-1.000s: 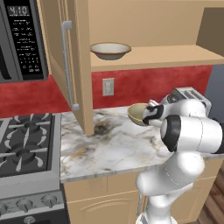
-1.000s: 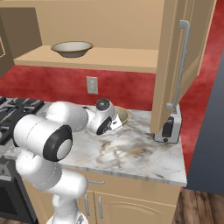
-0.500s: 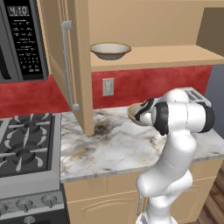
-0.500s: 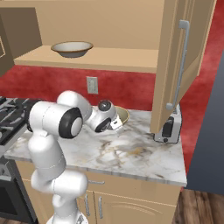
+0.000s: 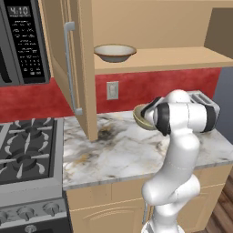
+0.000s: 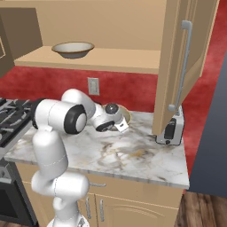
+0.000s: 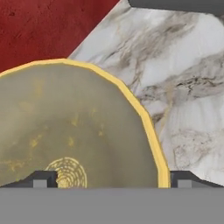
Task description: Open the cabinet. Pick the bowls from the counter and place them in the cabinet. Then close the cabinet.
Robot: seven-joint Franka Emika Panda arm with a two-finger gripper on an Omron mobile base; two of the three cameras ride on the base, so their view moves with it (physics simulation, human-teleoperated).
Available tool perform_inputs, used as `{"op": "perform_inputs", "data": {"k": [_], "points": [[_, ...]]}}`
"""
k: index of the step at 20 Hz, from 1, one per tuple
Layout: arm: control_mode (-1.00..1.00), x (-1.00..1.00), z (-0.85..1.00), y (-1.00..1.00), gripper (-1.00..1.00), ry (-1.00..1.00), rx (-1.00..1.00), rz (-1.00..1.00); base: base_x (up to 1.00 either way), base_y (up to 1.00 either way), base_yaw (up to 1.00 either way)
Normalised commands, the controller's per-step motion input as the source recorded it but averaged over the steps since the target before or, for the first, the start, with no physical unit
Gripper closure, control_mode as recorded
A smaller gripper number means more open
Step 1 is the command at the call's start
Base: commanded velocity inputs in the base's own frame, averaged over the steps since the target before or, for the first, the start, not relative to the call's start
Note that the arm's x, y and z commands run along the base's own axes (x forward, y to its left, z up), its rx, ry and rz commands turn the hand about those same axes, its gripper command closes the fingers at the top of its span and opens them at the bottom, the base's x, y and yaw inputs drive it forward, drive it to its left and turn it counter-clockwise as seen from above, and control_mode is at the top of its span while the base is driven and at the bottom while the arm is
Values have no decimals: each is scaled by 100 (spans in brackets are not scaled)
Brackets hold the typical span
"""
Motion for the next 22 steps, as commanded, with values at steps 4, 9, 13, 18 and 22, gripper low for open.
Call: {"op": "perform_inputs", "data": {"k": [4,9,13,18,22], "points": [[-100,1,-8,0,100,0,0,2,0,0,0],[-100,0,0,0,100,0,0,0,0,0,0],[-100,0,0,0,100,0,0,0,0,0,0],[-100,0,0,0,100,0,0,0,0,0,0],[-100,-1,17,0,100,-2,1,0,0,0,0]]}}
